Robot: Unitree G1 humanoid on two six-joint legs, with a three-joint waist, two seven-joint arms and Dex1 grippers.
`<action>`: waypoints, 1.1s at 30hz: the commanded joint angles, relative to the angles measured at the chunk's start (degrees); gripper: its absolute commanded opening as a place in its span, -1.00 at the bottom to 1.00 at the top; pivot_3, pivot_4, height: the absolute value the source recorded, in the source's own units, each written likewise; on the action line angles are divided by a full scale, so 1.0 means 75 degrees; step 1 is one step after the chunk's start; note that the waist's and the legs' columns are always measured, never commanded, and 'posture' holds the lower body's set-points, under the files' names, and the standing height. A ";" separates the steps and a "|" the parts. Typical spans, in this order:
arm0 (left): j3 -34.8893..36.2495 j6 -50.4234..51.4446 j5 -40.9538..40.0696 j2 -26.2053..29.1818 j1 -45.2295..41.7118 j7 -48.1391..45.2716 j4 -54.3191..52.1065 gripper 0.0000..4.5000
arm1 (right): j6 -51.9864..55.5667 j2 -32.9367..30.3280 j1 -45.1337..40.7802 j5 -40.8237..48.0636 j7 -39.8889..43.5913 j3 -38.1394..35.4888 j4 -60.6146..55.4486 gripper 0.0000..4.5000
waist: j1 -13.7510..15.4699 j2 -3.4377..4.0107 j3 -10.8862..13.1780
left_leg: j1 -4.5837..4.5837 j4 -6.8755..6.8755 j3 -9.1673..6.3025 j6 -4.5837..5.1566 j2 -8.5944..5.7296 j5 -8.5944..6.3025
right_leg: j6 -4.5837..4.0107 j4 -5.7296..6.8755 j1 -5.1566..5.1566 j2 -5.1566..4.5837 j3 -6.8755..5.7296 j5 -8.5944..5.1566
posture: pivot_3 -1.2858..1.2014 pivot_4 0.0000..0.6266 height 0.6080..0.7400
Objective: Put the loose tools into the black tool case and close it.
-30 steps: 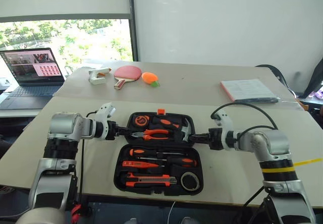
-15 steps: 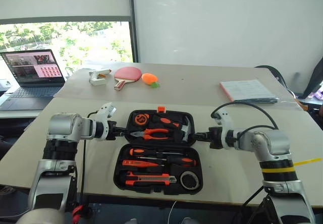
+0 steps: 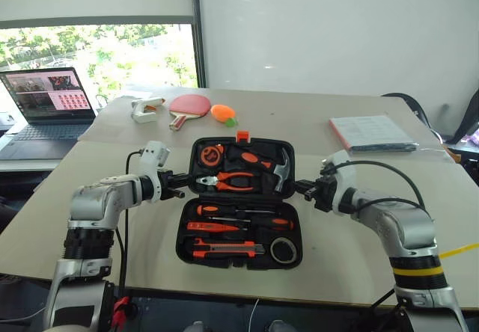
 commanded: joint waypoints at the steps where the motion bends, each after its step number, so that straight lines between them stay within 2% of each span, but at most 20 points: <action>1: -0.0320 -0.1690 0.0064 -0.0091 0.0138 -0.0690 -0.0811 -0.98 | -0.1557 -0.0001 0.0177 -0.0316 0.0397 0.0256 -0.0729 -1.00 | -0.0009 0.0000 0.0000 | -0.0002 0.0001 0.0002 0.0000 0.0001 0.0000 | 0.0003 -0.0002 0.0000 -0.0001 0.0001 0.0002 | 0.03 -0.52 0.96; 6: -0.0483 -0.3751 0.0963 -0.0143 0.0623 -0.0298 -0.0656 -0.98 | -0.3206 -0.0024 0.0986 -0.0898 0.0425 0.0200 -0.0677 -1.00 | 0.0002 -0.0001 0.0001 | -0.0004 0.0006 0.0006 0.0000 -0.0001 0.0000 | 0.0007 -0.0018 0.0004 -0.0002 0.0000 0.0004 | 0.03 -0.52 0.96; 10: -0.0442 -0.4787 0.1409 -0.0169 0.1103 0.0077 -0.0746 -0.98 | -0.4734 -0.0249 0.1423 -0.1606 0.0488 0.0355 -0.0601 -1.00 | -0.0002 -0.0001 0.0001 | 0.0004 0.0010 0.0008 0.0000 -0.0002 0.0000 | 0.0007 -0.0022 0.0006 -0.0002 0.0003 0.0004 | 0.03 -0.52 0.96; 14: -0.0320 -0.5376 0.1633 -0.0173 0.1505 0.0424 -0.0900 -0.98 | -0.5716 -0.0477 0.1829 -0.1938 0.0676 0.0404 -0.0750 -1.00 | -0.0006 -0.0001 0.0001 | 0.0011 0.0012 0.0010 0.0000 -0.0001 0.0000 | 0.0007 -0.0019 0.0008 -0.0001 0.0006 0.0004 | 0.03 -0.52 0.96; 19: -0.0197 -0.5196 0.1435 -0.0157 0.2140 0.0505 -0.1449 -0.98 | -0.7199 -0.0810 0.2304 -0.2584 0.0737 0.0525 -0.0748 -1.00 | -0.0027 -0.0001 0.0000 | 0.0028 0.0014 0.0010 0.0000 0.0000 0.0000 | 0.0007 -0.0017 0.0022 0.0000 0.0006 0.0004 | 0.03 -0.52 0.96; 21: 0.0041 -0.4821 0.1126 -0.0020 0.2540 0.0398 -0.1873 -0.64 | -0.7822 -0.0982 0.2565 -0.2810 0.0758 0.0516 -0.0742 -0.65 | -0.0039 -0.0001 0.0001 | 0.0043 0.0011 0.0013 0.0000 0.0001 0.0000 | 0.0006 -0.0017 0.0031 0.0001 0.0011 0.0004 | 0.03 -0.52 0.96; 22: 0.0187 -0.4623 0.0962 0.0103 0.2736 0.0306 -0.2071 -0.53 | -0.8003 -0.1044 0.2672 -0.2810 0.0781 0.0466 -0.0753 -0.53 | -0.0044 -0.0001 0.0000 | 0.0050 0.0007 0.0014 0.0001 0.0004 -0.0001 | 0.0006 -0.0018 0.0035 0.0002 0.0012 0.0003 | 0.03 -0.52 0.96; 25: 0.0487 -0.4190 0.0590 0.0456 0.3149 0.0096 -0.2444 0.04 | -0.8213 -0.1168 0.2890 -0.2717 0.0823 0.0351 -0.0836 0.00 | -0.0053 -0.0001 0.0000 | 0.0071 0.0006 0.0015 0.0001 0.0011 -0.0001 | 0.0001 -0.0015 0.0049 0.0007 0.0012 0.0004 | 0.03 -0.52 0.96; 27: 0.0969 -0.3557 0.0111 0.0957 0.3648 -0.0288 -0.2759 0.23 | -0.8265 -0.1380 0.3228 -0.2594 0.0983 0.0216 -0.1171 0.21 | -0.0056 -0.0001 0.0000 | 0.0084 0.0010 0.0015 0.0000 0.0011 0.0000 | -0.0004 -0.0011 0.0062 0.0009 0.0011 0.0007 | 0.03 -0.52 0.96; 31: 0.1686 -0.3067 -0.0381 0.1552 0.4125 -0.0512 -0.2884 0.87 | -0.8276 -0.1669 0.3632 -0.2254 0.1142 -0.0107 -0.1693 0.87 | -0.0061 -0.0003 0.0002 | 0.0155 -0.0002 0.0019 0.0001 0.0021 -0.0001 | -0.0015 -0.0017 0.0127 0.0013 0.0004 -0.0007 | 0.03 -0.52 0.96; 32: 0.1756 -0.2953 -0.0448 0.1591 0.4095 -0.0480 -0.2780 0.96 | -0.7958 -0.1656 0.3651 -0.2170 0.1089 -0.0146 -0.1769 0.98 | -0.0053 -0.0004 0.0002 | 0.0175 -0.0001 0.0019 0.0001 0.0021 -0.0001 | -0.0015 -0.0017 0.0145 0.0012 0.0004 -0.0007 | 0.03 -0.52 0.96; 33: 0.1705 -0.2861 -0.0467 0.1606 0.4012 -0.0459 -0.2674 0.96 | -0.7491 -0.1574 0.3607 -0.1951 0.1008 -0.0172 -0.1818 0.98 | -0.0029 -0.0005 0.0001 | 0.0199 0.0001 0.0021 0.0001 0.0021 -0.0001 | -0.0014 -0.0018 0.0169 0.0011 0.0004 -0.0009 | 0.03 -0.52 0.96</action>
